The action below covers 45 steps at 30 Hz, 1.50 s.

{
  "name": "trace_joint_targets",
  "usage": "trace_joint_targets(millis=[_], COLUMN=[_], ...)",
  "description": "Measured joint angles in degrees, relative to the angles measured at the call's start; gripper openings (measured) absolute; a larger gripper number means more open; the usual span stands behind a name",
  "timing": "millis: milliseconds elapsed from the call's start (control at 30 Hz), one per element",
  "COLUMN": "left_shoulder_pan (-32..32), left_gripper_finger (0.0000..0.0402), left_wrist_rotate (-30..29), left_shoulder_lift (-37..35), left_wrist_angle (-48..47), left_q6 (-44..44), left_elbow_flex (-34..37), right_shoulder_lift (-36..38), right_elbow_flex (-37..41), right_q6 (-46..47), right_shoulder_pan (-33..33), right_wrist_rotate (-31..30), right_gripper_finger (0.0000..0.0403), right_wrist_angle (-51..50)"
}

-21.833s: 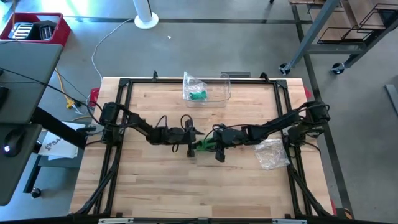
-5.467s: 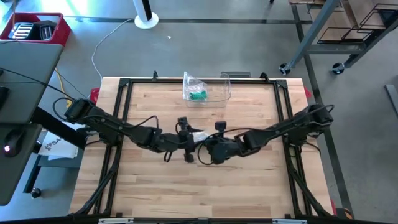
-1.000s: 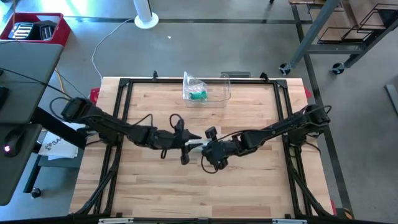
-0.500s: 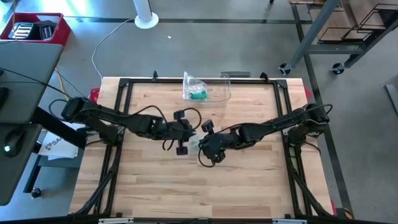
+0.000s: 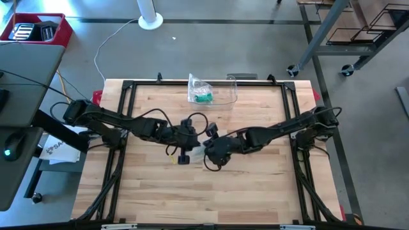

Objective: Roll bandage
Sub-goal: Open the zip bag, then put the rolled green bandage into the zip bag

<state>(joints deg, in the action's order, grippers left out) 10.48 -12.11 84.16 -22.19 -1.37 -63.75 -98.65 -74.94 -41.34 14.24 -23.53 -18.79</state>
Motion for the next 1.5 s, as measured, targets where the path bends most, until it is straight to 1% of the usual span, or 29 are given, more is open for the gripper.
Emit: trace_joint_targets(millis=[133,200,267,367,433,600,767,833,933,1033,1133,1200,1267,1367,1500], left_shoulder_pan=[-0.2,-0.2,-0.3,-0.2,-0.2,-0.3,1.3,2.4,4.1,6.2,8.0,8.7,9.4,10.1,11.2], left_gripper_finger=[0.0028,0.0029,0.0027,0.0015,0.0005,0.0002,0.0001,0.0001,0.0001,0.0001,0.0001,0.0001,0.0001,0.0,0.0], left_wrist_rotate=[2.9,3.2,2.8,-0.2,-4.2,-17.4,-27.0,-29.3,-30.7,-33.5,-37.6,-38.2,-38.2,-38.7,-41.9], left_shoulder_lift=[0.0,0.0,0.0,0.0,0.1,-1.2,-2.1,-2.0,-1.5,-0.7,0.8,2.1,3.4,5.8,8.7], left_wrist_angle=[1.5,1.7,1.6,1.5,1.1,-2.1,-2.6,-2.8,-3.7,-6.0,-9.6,-11.8,-12.3,-13.4,-14.2], left_q6=[-1.0,-1.4,-1.5,-1.5,-1.8,-4.4,-2.7,-1.7,-1.8,-4.4,-8.8,-12.3,-15.9,-20.6,-26.4], left_elbow_flex=[0.0,0.0,0.0,0.0,0.0,0.0,0.0,0.0,0.0,0.1,0.0,0.7,2.1,4.1,5.7], right_shoulder_lift=[0.0,0.0,0.0,0.0,0.0,0.0,-0.5,-1.4,-3.6,-6.5,-9.5,-10.5,-10.9,-10.5,-8.1], right_elbow_flex=[0.0,0.0,0.0,0.0,0.0,0.4,0.8,0.8,0.8,0.8,0.9,0.9,0.9,0.9,0.9], right_q6=[-3.5,-4.7,-5.8,-6.6,-6.7,-6.6,-7.2,-7.7,-8.2,-7.8,-4.9,-3.6,-1.9,2.7,7.7], right_shoulder_pan=[0.5,0.9,1.3,2.0,2.5,3.2,2.3,1.6,-0.1,-1.7,-2.7,-3.1,-3.2,-3.3,-3.3], right_wrist_rotate=[0.0,-0.2,-0.4,-0.9,0.0,-0.2,-4.4,-6.3,-5.9,-4.9,-4.8,-3.3,-0.5,3.6,8.0], right_gripper_finger=[0.0,0.0,0.0,0.0,0.0,0.0,0.0,0.0,0.0,0.0,0.0005,0.0019,0.0044,0.0093,0.0162], right_wrist_angle=[2.8,3.1,3.1,2.7,2.5,1.7,3.4,5.3,9.7,12.7,15.6,16.5,16.6,15.7,9.7])
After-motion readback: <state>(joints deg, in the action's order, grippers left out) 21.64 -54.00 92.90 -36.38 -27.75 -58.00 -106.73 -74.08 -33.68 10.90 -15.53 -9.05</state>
